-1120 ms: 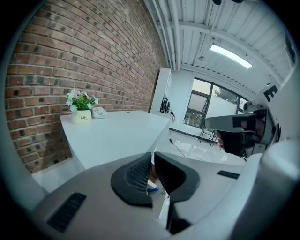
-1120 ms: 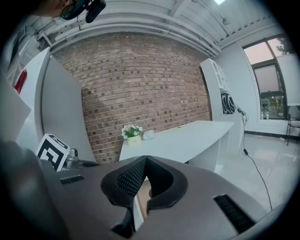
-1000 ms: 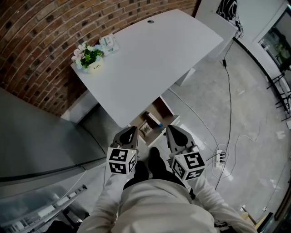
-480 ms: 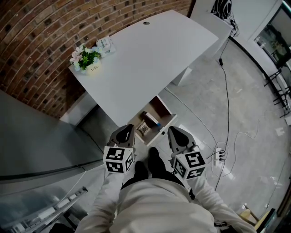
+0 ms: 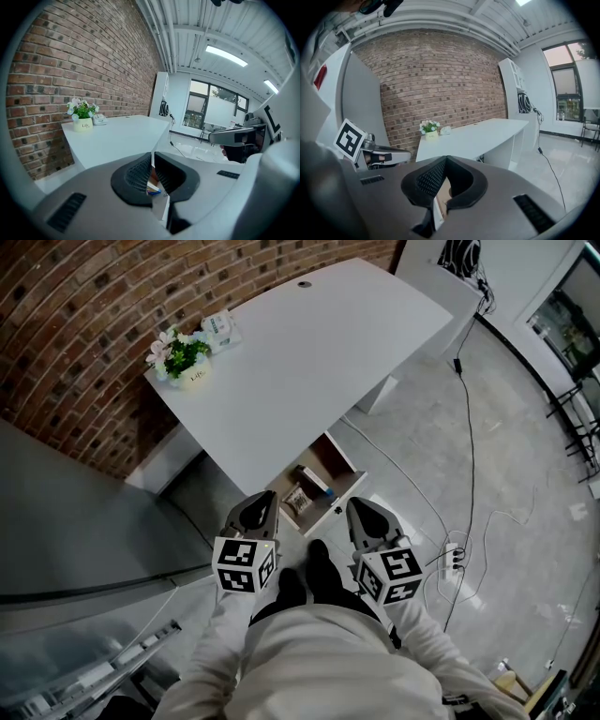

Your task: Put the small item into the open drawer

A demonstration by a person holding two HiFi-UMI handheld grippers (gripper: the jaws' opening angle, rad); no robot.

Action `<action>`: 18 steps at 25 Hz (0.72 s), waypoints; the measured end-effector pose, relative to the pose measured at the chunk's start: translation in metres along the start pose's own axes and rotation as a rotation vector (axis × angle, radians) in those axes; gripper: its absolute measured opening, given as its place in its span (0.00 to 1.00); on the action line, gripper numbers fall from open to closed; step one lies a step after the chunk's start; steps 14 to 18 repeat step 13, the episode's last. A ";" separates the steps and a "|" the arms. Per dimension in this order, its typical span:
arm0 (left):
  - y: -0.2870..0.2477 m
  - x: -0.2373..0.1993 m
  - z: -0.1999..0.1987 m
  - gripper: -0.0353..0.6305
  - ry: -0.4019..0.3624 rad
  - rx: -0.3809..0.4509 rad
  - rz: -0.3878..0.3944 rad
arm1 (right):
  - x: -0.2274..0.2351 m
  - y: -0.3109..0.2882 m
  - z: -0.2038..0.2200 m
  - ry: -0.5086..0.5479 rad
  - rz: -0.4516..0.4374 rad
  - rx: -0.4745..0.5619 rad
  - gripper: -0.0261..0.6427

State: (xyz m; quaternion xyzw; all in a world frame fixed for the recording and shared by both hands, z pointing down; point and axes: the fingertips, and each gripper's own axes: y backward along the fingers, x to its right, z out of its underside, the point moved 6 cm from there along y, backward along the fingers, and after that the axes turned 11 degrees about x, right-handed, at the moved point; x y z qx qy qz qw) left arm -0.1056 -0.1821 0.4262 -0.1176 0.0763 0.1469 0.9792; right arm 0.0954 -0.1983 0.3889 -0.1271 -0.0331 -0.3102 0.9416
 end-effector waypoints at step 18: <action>0.003 0.001 0.005 0.10 0.004 -0.008 -0.012 | 0.001 0.002 0.006 0.002 0.001 -0.004 0.08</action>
